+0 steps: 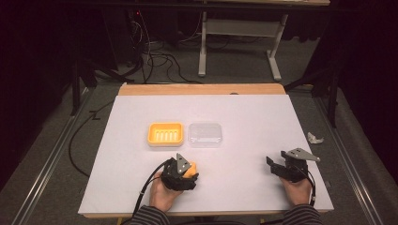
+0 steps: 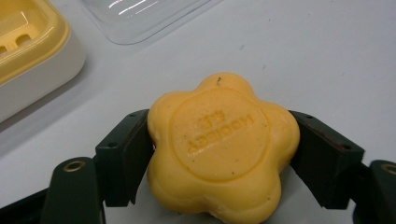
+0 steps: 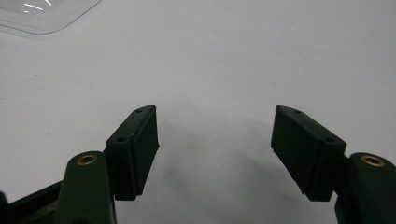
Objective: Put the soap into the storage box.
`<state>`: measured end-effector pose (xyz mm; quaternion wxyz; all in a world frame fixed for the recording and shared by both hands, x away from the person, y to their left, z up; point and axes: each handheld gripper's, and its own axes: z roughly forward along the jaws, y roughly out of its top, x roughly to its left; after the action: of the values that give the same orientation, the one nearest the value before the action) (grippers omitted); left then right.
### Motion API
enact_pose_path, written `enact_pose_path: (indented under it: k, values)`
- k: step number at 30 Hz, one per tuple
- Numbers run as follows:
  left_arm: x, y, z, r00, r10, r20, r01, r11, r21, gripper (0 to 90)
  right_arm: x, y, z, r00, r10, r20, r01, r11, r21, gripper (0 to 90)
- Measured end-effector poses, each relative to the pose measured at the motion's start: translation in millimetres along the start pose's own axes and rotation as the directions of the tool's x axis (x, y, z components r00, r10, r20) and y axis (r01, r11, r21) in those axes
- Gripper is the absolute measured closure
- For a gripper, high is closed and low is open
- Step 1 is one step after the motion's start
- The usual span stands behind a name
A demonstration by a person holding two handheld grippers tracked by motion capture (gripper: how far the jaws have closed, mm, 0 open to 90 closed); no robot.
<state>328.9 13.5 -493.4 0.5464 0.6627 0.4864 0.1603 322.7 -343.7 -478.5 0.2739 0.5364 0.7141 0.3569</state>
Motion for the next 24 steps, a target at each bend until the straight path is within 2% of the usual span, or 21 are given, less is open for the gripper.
enact_pose_path:
  k: [4, 14, 20, 24]
  values:
    - [0.6, 0.7, -0.1, 0.9999, -0.008, 0.006, 0.008, 1.0, 0.003, 25.9, -0.2, 0.0, 0.1, 1.0, 0.0, 0.0, 0.0, 1.0, 0.001, 32.2]
    - [2.3, 1.9, -2.7, 0.9999, 0.005, 0.013, -0.005, 1.0, -0.006, 26.2, 0.0, 0.1, 0.2, 1.0, -0.002, 0.0, 0.002, 1.0, 0.001, 32.1]
    - [5.0, 7.6, -6.6, 0.9997, -0.019, 0.017, 0.02, 0.9995, -0.023, 26.2, -0.2, 0.1, 0.4, 1.0, 0.001, 0.001, -0.001, 1.0, 0.002, 32.1]
    - [6.0, 9.2, -9.0, 0.9998, -0.015, 0.011, 0.015, 0.9998, -0.015, 26.2, -0.9, 0.0, -0.2, 1.0, 0.005, -0.002, -0.005, 1.0, -0.001, 32.2]
